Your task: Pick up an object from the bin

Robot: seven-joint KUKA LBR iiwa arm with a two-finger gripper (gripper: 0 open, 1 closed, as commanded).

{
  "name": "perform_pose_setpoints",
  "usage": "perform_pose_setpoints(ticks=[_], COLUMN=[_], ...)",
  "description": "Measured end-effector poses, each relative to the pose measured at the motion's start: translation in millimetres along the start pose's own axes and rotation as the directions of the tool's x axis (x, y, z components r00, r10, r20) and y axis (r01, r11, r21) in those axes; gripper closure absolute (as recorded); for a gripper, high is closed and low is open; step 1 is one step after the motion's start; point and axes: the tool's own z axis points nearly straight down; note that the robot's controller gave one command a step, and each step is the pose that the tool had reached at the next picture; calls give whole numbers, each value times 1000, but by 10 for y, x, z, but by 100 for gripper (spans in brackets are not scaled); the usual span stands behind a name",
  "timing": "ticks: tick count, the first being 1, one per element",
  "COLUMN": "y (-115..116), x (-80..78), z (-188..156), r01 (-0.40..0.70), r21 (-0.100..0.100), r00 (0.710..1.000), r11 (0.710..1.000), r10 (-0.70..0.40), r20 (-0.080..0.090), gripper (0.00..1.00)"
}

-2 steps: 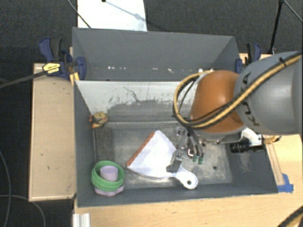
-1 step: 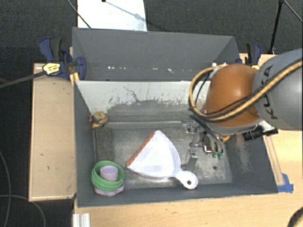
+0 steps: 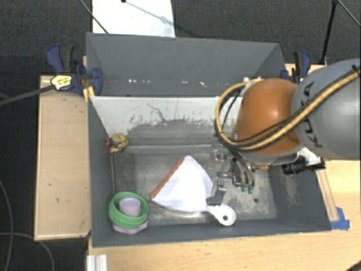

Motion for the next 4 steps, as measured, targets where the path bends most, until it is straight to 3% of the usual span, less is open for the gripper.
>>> perform_pose_setpoints(ticks=[1,2,3,4], y=[80,258,335,379], x=[22,74,138,116], z=[14,164,246,785], r01=[26,129,61,70], r21=[-1,-1,0,-1], r00=[1000,992,998,998], r11=[1000,992,998,998], r10=[-26,-129,-61,-70], r20=[1,-2,-1,3], gripper=[0,0,0,0])
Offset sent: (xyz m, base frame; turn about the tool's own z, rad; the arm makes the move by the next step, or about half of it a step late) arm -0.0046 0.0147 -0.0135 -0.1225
